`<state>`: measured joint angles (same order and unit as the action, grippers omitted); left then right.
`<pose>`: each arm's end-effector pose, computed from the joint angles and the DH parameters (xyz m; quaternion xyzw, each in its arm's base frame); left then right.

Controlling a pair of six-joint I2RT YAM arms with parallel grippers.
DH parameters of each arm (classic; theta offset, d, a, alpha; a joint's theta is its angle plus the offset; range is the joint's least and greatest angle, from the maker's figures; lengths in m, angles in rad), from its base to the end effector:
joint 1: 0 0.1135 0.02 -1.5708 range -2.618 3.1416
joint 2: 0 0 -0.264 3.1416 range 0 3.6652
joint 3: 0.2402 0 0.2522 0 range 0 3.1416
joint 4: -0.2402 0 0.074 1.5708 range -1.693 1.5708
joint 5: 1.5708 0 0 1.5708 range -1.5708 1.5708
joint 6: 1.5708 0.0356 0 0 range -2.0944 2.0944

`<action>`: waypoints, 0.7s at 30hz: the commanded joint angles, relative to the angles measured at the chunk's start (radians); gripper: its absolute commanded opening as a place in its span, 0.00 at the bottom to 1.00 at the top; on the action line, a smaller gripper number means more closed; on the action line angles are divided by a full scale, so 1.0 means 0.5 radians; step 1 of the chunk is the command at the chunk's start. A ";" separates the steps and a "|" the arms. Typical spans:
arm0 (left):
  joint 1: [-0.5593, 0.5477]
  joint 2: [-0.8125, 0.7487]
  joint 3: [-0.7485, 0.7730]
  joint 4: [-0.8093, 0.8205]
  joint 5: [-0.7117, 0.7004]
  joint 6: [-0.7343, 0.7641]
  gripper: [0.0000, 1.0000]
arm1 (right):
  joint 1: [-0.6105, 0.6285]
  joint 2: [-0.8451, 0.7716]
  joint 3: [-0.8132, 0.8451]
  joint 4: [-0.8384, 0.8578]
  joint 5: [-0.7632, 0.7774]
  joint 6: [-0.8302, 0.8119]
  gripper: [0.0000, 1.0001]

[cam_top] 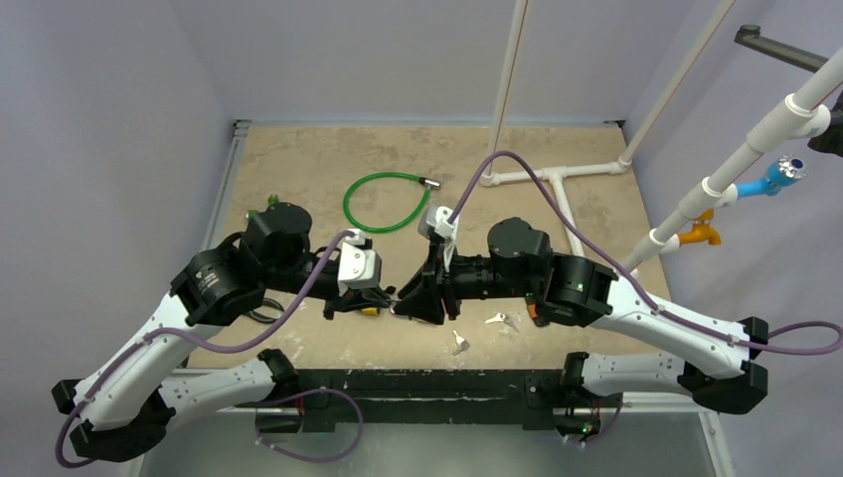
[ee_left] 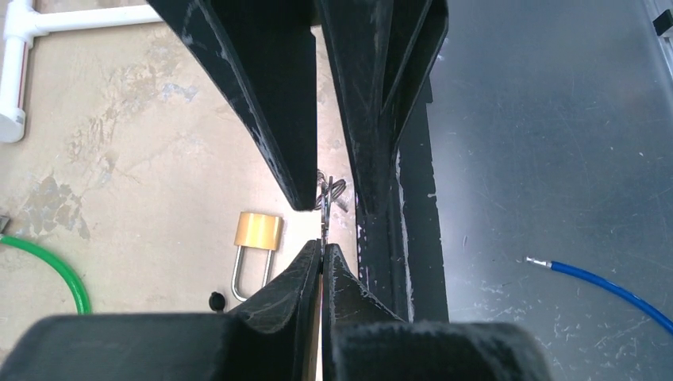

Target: Unlock with the key

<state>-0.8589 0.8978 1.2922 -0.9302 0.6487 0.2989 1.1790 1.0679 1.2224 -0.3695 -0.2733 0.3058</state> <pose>0.0795 -0.1250 0.4172 0.5826 0.6033 -0.3958 0.3741 0.0795 0.2175 0.4187 -0.4037 0.6631 0.4982 0.3861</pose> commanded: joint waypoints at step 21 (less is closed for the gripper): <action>-0.006 0.020 0.213 -0.090 0.158 0.092 0.31 | 0.011 -0.032 -0.015 -0.055 0.102 -0.062 0.00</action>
<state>-0.8589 0.9115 1.3388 -0.9516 0.6785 0.3111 1.1854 1.0706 1.2102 -0.3809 -0.2451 0.2909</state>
